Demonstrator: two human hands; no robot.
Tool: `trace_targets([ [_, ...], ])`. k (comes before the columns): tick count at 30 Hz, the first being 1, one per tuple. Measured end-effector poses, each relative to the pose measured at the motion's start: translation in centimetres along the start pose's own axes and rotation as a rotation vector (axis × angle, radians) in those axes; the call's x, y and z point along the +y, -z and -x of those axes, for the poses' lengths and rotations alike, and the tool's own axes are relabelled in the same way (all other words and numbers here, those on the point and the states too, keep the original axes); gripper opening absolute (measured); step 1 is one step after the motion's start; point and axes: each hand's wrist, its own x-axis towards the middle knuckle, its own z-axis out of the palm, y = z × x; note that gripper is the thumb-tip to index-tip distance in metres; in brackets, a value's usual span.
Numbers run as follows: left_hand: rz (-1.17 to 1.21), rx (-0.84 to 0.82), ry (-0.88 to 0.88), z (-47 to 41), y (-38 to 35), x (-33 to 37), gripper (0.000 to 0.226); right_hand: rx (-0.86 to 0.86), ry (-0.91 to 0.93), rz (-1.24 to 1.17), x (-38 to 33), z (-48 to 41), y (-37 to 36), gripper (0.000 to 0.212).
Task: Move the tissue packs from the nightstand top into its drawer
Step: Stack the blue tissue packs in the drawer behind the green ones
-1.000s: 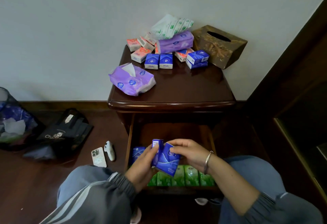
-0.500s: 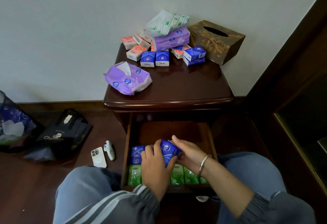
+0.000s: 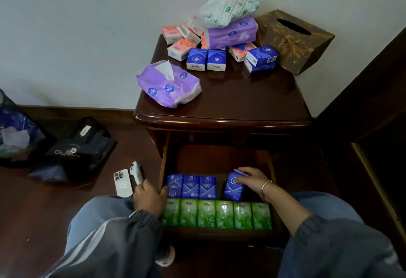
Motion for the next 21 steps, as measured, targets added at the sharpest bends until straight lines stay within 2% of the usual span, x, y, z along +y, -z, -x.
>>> trace_targets([
  [4,0.118,-0.168,-0.032,-0.8,-1.7,0.0,0.057,-0.053,-0.005,0.014,0.6,-1.6,-1.2,0.055],
  [9,0.205,-0.175,-0.019,-1.2,-2.3,0.2,0.04,-0.168,0.04,0.1,0.3,-2.9,-2.6,0.044],
  [13,0.198,-0.169,-0.035,-1.5,-2.3,0.0,0.039,-0.065,0.099,0.312,0.6,-3.5,-3.3,0.032],
  [21,0.183,-0.15,-0.049,-1.4,-2.2,0.4,0.041,-0.006,0.182,0.429,2.2,-3.4,-4.4,0.027],
])
